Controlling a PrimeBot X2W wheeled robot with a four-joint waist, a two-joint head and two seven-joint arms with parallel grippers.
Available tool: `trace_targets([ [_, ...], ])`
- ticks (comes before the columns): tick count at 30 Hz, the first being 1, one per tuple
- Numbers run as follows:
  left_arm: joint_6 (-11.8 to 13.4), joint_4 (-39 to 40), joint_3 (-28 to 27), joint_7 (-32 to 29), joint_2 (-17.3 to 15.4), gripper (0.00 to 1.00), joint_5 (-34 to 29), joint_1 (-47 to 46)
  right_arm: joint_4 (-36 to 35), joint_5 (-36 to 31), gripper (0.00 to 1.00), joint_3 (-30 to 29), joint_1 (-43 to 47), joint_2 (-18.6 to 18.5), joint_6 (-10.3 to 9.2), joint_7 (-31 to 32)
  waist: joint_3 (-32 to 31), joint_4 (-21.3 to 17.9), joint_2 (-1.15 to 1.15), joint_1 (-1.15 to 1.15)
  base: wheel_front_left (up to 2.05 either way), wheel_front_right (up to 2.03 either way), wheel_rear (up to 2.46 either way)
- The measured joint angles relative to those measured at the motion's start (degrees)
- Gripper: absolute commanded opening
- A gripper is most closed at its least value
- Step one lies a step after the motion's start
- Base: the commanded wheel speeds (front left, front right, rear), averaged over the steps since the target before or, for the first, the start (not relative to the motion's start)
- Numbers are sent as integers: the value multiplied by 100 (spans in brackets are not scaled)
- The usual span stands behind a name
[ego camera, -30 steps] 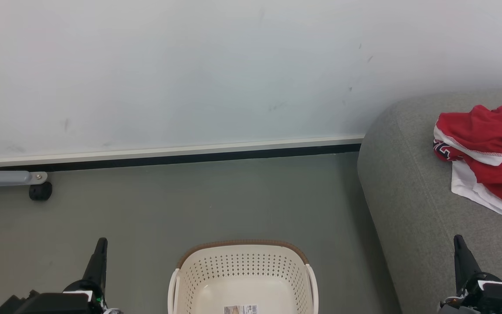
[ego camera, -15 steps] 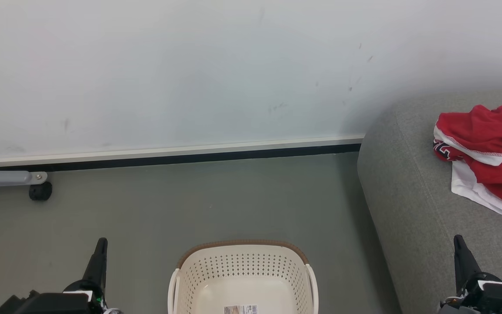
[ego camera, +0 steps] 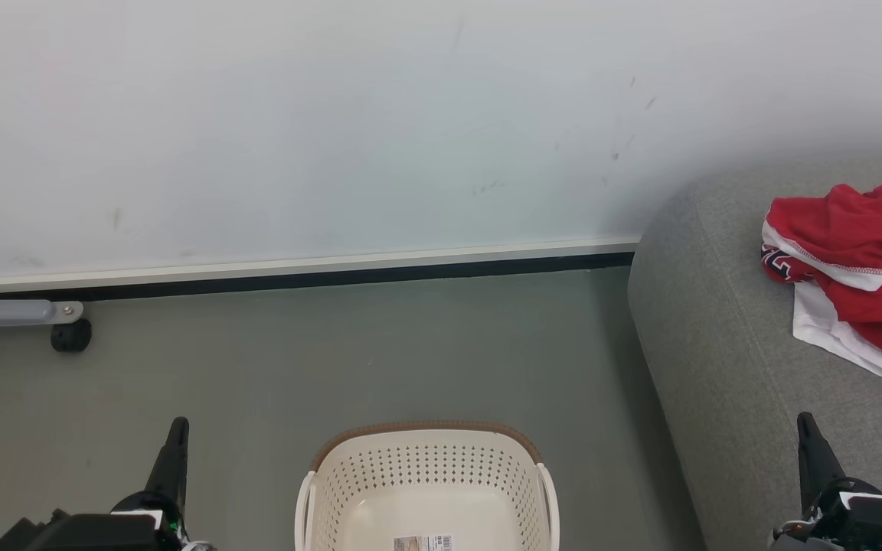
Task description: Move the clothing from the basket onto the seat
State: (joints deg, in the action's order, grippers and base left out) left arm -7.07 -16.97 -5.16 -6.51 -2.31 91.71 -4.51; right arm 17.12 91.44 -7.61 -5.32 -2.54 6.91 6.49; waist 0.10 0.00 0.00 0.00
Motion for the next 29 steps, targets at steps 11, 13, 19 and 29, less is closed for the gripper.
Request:
trace_targets([
  [11, 0, 0, 0, 0, 0, 0, 0, 0, 0, 0, 0, 0, 0, 0, 0, 0, 0, 0, 0, 0, 0, 0, 0],
  [13, 0, 0, 0, 0, 0, 0, 0, 0, 0, 0, 0, 0, 0, 0, 0, 0, 0, 0, 0, 0, 0, 0, 0],
  [19, 0, 0, 0, 0, 0, 0, 0, 0, -1, 0, 0, 0, 0, 0, 0, 0, 0, 0, 0, 0, 0, 0, 0],
  [29, 0, 0, 0, 0, 0, 0, 0, 0, -1, 0, 0, 0, 0, 0, 0, 0, 1, 0, 0, 0, 0, 0, 0],
])
